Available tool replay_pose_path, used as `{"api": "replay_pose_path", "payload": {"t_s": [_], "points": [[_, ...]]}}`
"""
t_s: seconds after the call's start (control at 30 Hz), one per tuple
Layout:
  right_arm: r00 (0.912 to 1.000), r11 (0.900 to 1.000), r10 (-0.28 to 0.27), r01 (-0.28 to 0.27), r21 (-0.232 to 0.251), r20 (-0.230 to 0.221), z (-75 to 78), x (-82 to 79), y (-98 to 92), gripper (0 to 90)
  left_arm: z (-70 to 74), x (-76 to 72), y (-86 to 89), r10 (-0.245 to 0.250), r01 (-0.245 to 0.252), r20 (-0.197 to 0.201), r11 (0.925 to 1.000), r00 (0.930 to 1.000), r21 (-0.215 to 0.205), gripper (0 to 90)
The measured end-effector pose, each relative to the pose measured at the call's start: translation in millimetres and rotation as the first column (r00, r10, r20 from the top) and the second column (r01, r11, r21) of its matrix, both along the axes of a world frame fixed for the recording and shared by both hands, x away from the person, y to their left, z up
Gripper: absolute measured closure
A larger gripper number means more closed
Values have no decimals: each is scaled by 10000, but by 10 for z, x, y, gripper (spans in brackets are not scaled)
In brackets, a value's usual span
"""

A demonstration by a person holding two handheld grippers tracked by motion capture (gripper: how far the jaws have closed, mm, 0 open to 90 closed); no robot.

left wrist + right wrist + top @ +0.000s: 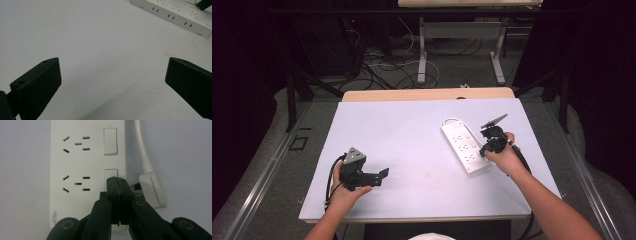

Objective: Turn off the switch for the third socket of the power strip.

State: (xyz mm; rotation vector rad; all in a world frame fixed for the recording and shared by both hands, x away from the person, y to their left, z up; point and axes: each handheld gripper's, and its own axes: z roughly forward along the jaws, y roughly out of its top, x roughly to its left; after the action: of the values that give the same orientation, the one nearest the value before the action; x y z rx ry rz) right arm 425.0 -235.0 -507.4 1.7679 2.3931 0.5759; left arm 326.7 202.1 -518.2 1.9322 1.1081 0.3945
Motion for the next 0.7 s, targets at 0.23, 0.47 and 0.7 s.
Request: {"api": "replay_pose_path", "payload": {"t_s": [0.23,0.47,0.7], "points": [[9999,9995,-90,87,303,104,-17,-26,-32,897,3,3,5,-88,88,-3,9999,10000,143,1],[9999,9993,-87,83,367,98,-18,-30,-42,880,2,4,7,-73,73,1,9999,10000,134,1],[10000,9989,-46,43,467,76,-13,-30,-40,841,0,4,5,-30,30,24,10000,10000,80,1]]}}
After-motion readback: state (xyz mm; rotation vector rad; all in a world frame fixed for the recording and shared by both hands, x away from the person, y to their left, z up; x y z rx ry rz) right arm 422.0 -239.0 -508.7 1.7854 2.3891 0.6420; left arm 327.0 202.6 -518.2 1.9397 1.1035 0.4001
